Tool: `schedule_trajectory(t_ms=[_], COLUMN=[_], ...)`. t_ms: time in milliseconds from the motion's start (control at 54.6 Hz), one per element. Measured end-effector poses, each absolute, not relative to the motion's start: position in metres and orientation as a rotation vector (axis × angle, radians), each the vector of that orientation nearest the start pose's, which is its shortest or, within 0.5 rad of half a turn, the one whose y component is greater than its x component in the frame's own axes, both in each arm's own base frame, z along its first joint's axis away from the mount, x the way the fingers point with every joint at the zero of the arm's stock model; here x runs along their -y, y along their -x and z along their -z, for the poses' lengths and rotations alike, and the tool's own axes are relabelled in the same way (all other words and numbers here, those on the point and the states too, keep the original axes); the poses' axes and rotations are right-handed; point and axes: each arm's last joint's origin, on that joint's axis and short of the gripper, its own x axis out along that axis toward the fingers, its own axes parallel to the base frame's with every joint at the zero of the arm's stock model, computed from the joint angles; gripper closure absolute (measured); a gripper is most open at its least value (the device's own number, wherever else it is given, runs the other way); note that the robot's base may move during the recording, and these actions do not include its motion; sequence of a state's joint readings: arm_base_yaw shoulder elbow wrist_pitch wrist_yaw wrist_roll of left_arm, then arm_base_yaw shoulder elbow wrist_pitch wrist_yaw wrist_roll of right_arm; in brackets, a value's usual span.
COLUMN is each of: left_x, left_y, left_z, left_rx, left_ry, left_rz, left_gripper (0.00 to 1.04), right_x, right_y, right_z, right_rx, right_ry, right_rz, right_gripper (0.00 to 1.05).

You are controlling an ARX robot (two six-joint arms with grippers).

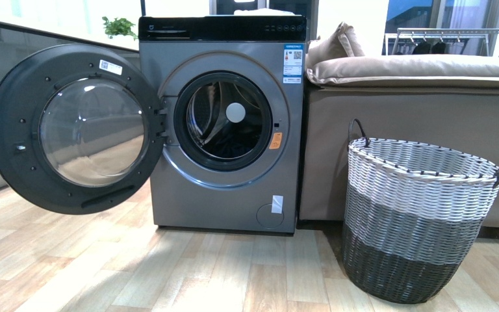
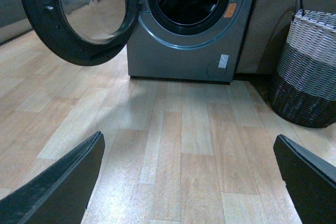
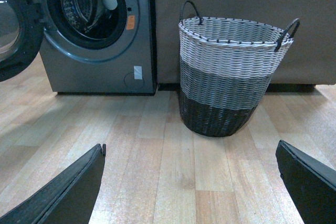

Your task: Collect clothes from washing machine

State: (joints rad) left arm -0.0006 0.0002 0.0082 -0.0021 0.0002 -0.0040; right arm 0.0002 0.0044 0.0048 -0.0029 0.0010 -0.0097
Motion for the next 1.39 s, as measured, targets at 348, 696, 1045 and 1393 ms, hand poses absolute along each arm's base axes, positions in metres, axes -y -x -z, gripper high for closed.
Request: schedule_trajectory(t_ms=[348,696,1045,1393], left_x=[0.0001,0.0001,0.0001,0.0001], left_y=[-0.0972,-0.0972,-0.0972,-0.0972], left_z=[-0.1661,-0.1661,-0.1661,-0.1661], left_rx=[0.006,0.006,0.006,0.006], left_ry=[0.004,0.004,0.004,0.004], left_rz=[0.001,0.001,0.001,0.001], left_gripper=[0.07,0.07,0.07,0.07], right_x=[0.0000,0.0000,0.0000,0.0000], right_y=[-0.0977,-0.0977,-0.0977,-0.0977], right_z=[-0.1645,-0.1645,-0.1645,-0.1645], right_rx=[-0.002,-0.002,-0.002,-0.002], right_ry=[0.010,0.010,0.010,0.010], right_rz=[0.001,0.001,0.001,0.000], right_gripper=[0.08,0.08,0.08,0.08])
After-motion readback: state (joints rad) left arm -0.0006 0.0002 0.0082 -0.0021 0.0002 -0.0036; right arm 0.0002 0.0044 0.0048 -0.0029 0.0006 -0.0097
